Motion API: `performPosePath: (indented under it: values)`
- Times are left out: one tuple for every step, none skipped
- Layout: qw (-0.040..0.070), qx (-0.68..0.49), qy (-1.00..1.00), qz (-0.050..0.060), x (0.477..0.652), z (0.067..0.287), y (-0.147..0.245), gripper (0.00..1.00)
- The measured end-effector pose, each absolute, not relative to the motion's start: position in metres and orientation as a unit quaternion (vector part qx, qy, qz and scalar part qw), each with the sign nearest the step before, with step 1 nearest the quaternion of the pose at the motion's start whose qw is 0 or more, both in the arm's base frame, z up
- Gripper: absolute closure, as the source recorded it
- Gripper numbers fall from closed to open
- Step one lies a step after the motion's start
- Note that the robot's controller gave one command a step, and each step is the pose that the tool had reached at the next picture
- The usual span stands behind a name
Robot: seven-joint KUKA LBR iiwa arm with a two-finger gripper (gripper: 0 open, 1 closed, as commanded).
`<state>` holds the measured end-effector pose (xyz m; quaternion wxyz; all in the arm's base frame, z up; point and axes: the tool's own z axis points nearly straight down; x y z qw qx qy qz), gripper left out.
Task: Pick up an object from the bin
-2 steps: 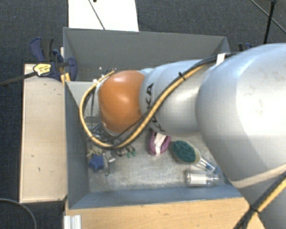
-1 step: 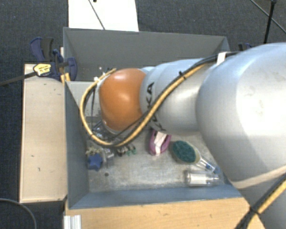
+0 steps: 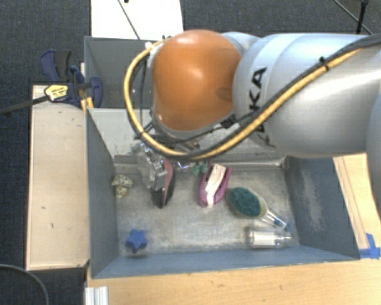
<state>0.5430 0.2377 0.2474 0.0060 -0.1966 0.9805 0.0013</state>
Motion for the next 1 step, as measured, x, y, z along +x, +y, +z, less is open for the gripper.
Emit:
performPosePath:
  values:
    - [-0.001, -0.032, 0.999, -0.001, 0.5239, 0.1829, 0.2011, 1.00]
